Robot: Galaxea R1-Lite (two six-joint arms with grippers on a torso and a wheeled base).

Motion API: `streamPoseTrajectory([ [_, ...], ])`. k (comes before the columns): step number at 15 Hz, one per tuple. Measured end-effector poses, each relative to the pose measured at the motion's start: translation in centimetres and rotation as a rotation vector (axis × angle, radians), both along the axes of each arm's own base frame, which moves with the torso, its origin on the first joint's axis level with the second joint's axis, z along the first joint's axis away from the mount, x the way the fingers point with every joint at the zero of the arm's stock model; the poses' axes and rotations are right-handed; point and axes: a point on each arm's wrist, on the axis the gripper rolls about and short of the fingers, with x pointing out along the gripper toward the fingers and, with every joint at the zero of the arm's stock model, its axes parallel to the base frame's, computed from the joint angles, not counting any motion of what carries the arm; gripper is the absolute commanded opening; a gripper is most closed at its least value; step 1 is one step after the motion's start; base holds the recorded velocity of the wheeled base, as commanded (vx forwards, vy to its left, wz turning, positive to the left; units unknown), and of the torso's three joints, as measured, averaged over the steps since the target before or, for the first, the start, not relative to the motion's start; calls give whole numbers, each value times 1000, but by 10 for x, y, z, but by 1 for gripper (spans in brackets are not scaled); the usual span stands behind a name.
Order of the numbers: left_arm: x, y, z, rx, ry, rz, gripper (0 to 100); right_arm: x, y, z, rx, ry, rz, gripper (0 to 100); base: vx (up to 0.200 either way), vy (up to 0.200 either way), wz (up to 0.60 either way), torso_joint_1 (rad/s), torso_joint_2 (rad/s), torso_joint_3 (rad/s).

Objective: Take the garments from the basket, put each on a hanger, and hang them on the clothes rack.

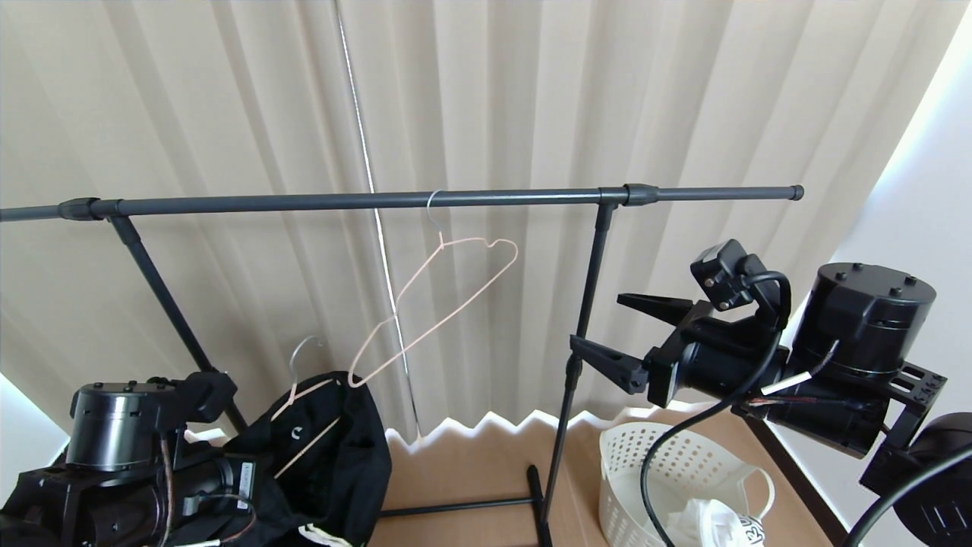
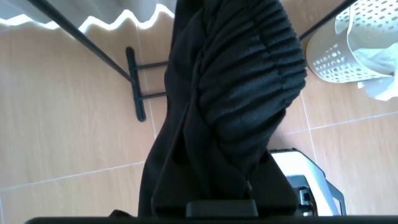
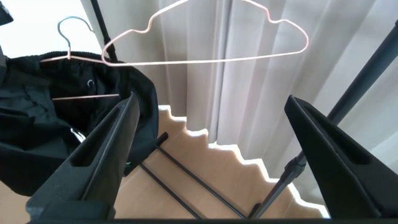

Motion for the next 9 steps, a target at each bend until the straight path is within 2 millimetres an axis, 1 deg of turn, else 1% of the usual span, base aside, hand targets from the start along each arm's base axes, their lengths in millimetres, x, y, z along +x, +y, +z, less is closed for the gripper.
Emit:
streamPoseTrajectory([
  [3, 20, 0, 15, -23, -81, 17, 0, 1, 0, -2, -2, 4, 0, 100, 0, 0, 0, 0, 0, 0],
  [7, 57, -7, 38, -72, -194, 32, 0, 1, 0, -2, -2, 4, -1, 100, 0, 0, 0, 0, 0, 0],
  [9, 67, -11, 44, -85, -223, 24, 0, 1, 1, -2, -2, 4, 0, 100, 0, 0, 0, 0, 0, 0],
])
